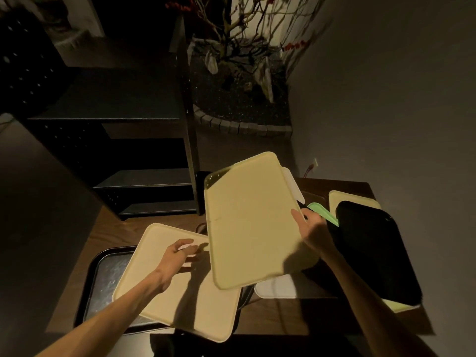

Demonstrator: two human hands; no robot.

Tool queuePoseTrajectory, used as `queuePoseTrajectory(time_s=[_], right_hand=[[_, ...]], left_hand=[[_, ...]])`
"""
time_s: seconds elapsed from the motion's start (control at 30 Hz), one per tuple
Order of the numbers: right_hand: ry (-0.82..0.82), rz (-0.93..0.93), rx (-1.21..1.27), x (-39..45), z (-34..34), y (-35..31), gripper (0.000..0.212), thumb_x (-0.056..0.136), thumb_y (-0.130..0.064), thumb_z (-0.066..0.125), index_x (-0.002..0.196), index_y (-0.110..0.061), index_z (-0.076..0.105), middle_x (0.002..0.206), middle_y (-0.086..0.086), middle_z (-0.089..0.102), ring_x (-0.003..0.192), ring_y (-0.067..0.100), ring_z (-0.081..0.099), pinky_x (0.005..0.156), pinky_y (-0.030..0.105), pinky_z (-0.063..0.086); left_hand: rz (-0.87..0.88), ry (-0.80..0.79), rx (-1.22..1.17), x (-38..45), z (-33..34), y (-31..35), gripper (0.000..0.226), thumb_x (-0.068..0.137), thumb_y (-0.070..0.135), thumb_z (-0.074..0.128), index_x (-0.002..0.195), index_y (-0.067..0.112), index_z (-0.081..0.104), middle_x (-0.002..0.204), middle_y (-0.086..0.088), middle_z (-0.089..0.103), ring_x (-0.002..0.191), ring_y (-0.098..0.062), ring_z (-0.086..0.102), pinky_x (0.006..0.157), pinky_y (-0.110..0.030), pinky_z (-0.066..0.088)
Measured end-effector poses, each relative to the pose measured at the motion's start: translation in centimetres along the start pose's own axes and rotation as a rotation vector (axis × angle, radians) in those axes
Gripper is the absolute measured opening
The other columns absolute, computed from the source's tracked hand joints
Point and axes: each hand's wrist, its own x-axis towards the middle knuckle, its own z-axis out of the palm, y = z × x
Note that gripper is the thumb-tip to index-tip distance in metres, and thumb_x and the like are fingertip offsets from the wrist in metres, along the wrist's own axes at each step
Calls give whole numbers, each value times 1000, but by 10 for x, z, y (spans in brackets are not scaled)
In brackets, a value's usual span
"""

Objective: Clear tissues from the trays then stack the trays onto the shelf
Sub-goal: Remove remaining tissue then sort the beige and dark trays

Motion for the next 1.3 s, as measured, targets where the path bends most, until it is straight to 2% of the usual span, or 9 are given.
queuePoseTrajectory(time_s=[0.1,0.23,0.4,0.5,0.6,0.73,1.07,1.17,1.3], right_hand=[[-125,48,-161,2,-18,-12,37,100,-38,54,104,-4,66,96,13,69,91,28,62,88,46,52],[-301,89,-265,2,-25,-11,44,92,-63,46,95,-22,60,93,-3,60,92,17,56,81,38,43],[-510,26,-286,-6,-5,-33,18,97,-41,56,85,-29,62,76,-3,59,78,14,56,74,29,44],[-466,-117,-327,0,28,-47,43,97,-46,55,101,-8,73,87,11,71,90,30,66,86,42,54],[-566,-209,-513,14,72,-60,54,88,-74,44,102,-29,70,79,-14,62,88,19,62,81,32,47],[-598,-219,-607,24,134,-63,30,96,-46,45,114,-30,62,113,9,71,108,37,63,89,44,51],[-504,-335,-731,27,231,-41,26,94,-8,45,91,-9,70,89,15,68,84,32,68,69,33,55],[-411,-544,-535,25,235,-26,28,74,2,46,48,-8,51,46,10,48,38,20,39,35,22,29],[-328,-472,-527,21,245,-5,38,70,4,61,47,-17,40,43,8,45,40,17,30,41,22,12]], left_hand=[[-79,-103,-121,2,7,-3,30,94,29,62,116,9,63,108,-18,74,105,-35,69,93,-47,55],[-214,-165,-176,0,5,-15,34,90,28,67,112,3,68,111,-16,74,105,-32,69,95,-45,55],[-368,-185,-168,-14,-3,-51,24,85,15,73,103,-1,69,85,-15,75,76,-28,74,69,-34,62],[-434,-81,-264,-16,-19,-78,16,89,1,66,103,-7,64,84,-20,66,70,-28,64,51,-31,59],[-453,-16,-314,-18,-45,-103,23,91,-6,58,112,-16,59,99,-28,66,80,-37,65,49,-32,56],[-473,68,-369,-29,-68,-126,13,91,-11,56,102,-14,63,81,-23,73,65,-32,72,48,-32,59],[-517,253,-437,-24,-80,-170,15,87,-11,63,100,-18,62,67,-22,71,51,-27,70,56,-36,62],[-516,293,-413,-20,-80,-164,3,86,-11,63,83,-10,62,56,-17,68,48,-27,67,43,-30,58],[-527,293,-325,-14,-87,-165,2,88,-7,62,86,-8,61,66,-20,64,53,-29,65,41,-29,56]])
